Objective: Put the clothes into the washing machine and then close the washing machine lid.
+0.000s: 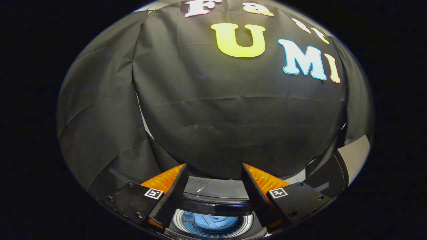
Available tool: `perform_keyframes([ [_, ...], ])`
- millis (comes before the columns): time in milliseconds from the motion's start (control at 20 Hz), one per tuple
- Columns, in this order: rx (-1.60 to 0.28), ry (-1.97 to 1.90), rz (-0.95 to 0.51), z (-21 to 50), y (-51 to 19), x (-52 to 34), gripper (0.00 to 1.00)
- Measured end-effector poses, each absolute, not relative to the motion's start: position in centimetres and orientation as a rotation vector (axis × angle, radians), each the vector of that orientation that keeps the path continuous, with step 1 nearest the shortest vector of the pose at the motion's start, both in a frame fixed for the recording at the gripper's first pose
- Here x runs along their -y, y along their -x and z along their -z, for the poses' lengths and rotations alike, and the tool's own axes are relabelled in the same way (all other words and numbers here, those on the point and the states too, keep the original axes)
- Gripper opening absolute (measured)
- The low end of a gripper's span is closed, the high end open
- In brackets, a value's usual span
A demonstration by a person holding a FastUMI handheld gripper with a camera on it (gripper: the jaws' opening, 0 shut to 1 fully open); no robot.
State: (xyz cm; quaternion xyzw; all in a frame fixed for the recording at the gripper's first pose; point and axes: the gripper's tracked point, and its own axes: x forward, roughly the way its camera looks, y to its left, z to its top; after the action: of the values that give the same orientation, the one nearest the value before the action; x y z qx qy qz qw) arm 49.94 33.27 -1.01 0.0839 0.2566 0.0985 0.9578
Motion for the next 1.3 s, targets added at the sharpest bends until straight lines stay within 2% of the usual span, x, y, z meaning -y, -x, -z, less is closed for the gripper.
perform_keyframes([
  [700, -0.382, -0.159, -0.181, 0.9, -47.5, -33.1, 0.99],
  [1300, -0.363, -0.145, -0.197, 4.3, -41.1, -34.0, 0.98],
])
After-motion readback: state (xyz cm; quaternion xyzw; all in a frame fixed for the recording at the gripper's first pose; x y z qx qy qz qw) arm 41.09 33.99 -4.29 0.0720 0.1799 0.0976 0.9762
